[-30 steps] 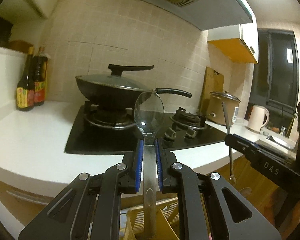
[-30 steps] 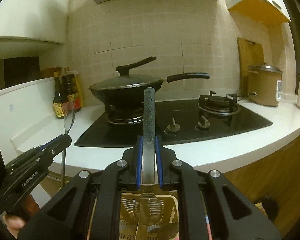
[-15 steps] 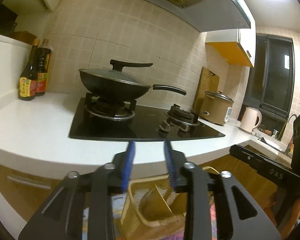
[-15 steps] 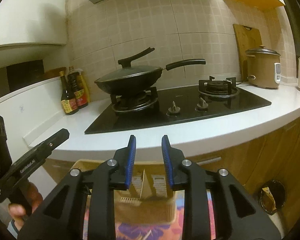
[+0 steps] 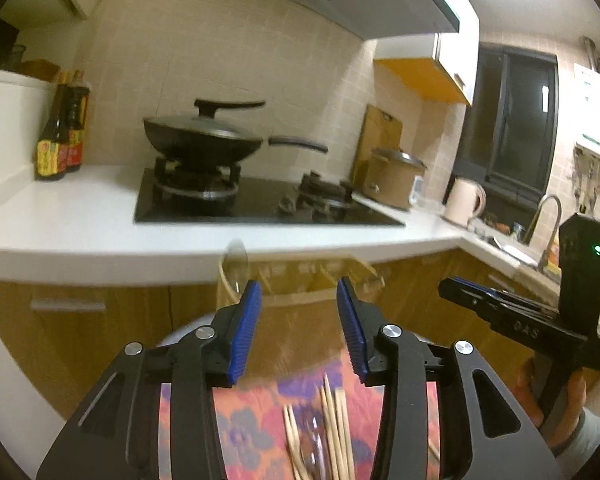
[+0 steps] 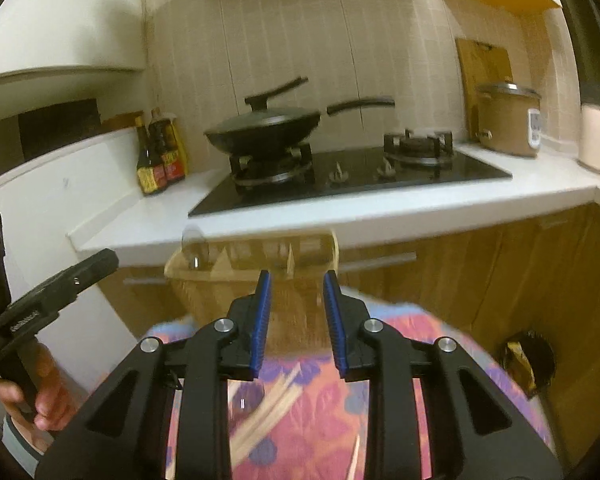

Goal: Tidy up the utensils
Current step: 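Move both open tools back down to the utensils on the table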

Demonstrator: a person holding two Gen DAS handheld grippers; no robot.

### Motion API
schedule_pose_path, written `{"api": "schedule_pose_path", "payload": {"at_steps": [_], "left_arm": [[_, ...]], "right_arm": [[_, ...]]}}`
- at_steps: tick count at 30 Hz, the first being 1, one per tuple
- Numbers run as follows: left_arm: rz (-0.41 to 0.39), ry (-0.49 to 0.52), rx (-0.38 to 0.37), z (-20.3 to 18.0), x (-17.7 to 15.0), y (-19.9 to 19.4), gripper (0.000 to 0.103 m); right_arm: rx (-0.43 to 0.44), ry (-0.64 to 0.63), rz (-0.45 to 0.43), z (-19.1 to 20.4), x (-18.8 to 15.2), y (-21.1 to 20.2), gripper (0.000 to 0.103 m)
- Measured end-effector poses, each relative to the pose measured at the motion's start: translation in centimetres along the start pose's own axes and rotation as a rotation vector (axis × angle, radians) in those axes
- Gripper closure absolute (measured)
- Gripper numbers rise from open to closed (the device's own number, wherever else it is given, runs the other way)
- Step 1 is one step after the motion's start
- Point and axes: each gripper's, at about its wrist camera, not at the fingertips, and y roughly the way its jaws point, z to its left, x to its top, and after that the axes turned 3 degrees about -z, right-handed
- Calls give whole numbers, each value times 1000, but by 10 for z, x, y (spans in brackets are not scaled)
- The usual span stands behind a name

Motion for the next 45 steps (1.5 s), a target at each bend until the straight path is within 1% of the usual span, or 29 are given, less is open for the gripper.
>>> {"api": "schedule_pose_path", "payload": {"at_steps": [4,7,8,10,11,12,15,18,20,23,26,29,35,39,45], "left_arm": [[72,-14,16,-4,-30,-12,60],[112,-30,30,-5,-55,-21,59],[120,-39,32,-4,-61,-23,57],[124,-59,53,-3,-73,-27,49],[118,-64,75,-4,-77,-29,41],[113,-64,92,-5,-82,-31,38],[119,-57,128,-7,-94,-33,38],[103,-61,186,-5,-103,-32,38],[107,-72,196,-2,-106,-29,38],[105,-85,207,0,-109,-28,38],[99,-88,219,1,-114,-27,38],[103,-95,232,2,-119,-24,38],[97,-66,239,-4,-121,-26,37],[100,-84,223,-1,-121,-26,37],[123,-69,205,-4,-122,-23,37]], "right_arm": [[-4,33,58,-12,-32,-11,80],[-13,42,90,-18,-55,-19,79],[-16,42,101,-20,-65,-22,78],[-7,48,122,-23,-78,-23,70],[-5,60,136,-25,-87,-23,61],[-5,68,143,-26,-94,-23,56],[-7,76,153,-27,-111,-24,56],[-14,82,157,-30,-125,-24,56],[-19,86,162,-32,-132,-22,55],[-11,106,175,-37,-137,-19,55],[-3,114,152,-39,-136,-22,55],[-3,113,160,-40,-137,-20,55],[-1,106,148,-38,-138,-23,55],[-8,87,153,-35,-139,-23,55],[-15,51,175,-28,-141,-18,55]]}}
